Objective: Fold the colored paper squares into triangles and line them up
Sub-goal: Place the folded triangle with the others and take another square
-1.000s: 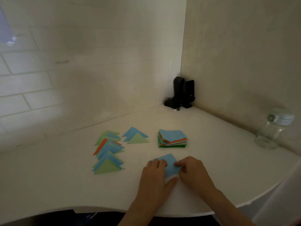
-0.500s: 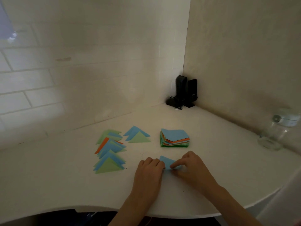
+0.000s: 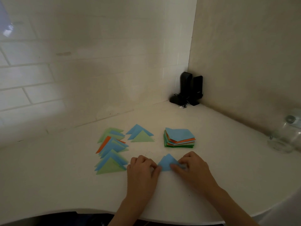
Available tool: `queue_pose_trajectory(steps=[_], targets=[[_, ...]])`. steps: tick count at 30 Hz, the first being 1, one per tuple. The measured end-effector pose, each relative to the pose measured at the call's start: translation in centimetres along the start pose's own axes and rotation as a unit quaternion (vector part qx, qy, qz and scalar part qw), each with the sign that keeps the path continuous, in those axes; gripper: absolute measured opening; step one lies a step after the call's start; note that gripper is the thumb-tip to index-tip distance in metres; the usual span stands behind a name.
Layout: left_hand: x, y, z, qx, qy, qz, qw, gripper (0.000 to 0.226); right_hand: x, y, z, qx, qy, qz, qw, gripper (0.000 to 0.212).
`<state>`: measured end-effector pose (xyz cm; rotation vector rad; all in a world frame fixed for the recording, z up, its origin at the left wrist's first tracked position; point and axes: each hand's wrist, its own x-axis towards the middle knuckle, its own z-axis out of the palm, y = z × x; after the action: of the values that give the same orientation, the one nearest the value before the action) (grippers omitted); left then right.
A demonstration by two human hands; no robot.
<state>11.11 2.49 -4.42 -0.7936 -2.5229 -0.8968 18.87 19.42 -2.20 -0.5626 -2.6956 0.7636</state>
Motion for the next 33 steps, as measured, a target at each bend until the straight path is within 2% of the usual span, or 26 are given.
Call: queue_pose_trajectory(steps=[5, 10, 15, 18, 22, 28, 30, 33], targets=[[0.4, 1.6, 0.5, 0.124, -0.005, -0.007, 0.992, 0.045, 1.0, -0.4, 0.4, -0.036, -0.008, 0.019, 0.999, 0.038], [0.4, 1.7, 1.0, 0.17, -0.003, -0.005, 0.985, 0.047, 1.3, -0.4, 0.2, -0.023, 0.004, 0.042, 0.999, 0.04], [0.6, 0.5, 1.2, 0.118, -0.026, -0.019, 0.993, 0.029, 1.5, -0.1, -0.1, -0.008, -0.011, 0.043, 0.999, 0.038], [0.6, 0.1, 0.6, 0.078, -0.016, -0.025, 0.997, 0.024, 1.8, 0.4, -0.2, 0.027, -0.023, 0.031, 0.999, 0.034], [0.5, -0.3, -0.3, 0.049, -0.048, -0.022, 0.997, 0.021, 1.7, 0.7, -0.9, 0.063, -0.031, 0.009, 0.998, 0.026], [0.5, -0.4, -0.7, 0.027, -0.062, -0.009, 0.998, 0.014, 1.3, 1.3, -1.7, 0.094, -0.037, 0.019, 0.995, 0.015], [0.4, 0.0, -0.7, 0.03, -0.054, -0.001, 0.998, 0.02, 1.1, 1.2, -1.5, 0.098, -0.037, 0.023, 0.994, 0.014], [0.4, 1.6, -0.2, 0.077, -0.034, 0.025, 0.996, 0.04, 0.9, 1.1, -1.2, 0.095, -0.025, 0.017, 0.995, 0.013]])
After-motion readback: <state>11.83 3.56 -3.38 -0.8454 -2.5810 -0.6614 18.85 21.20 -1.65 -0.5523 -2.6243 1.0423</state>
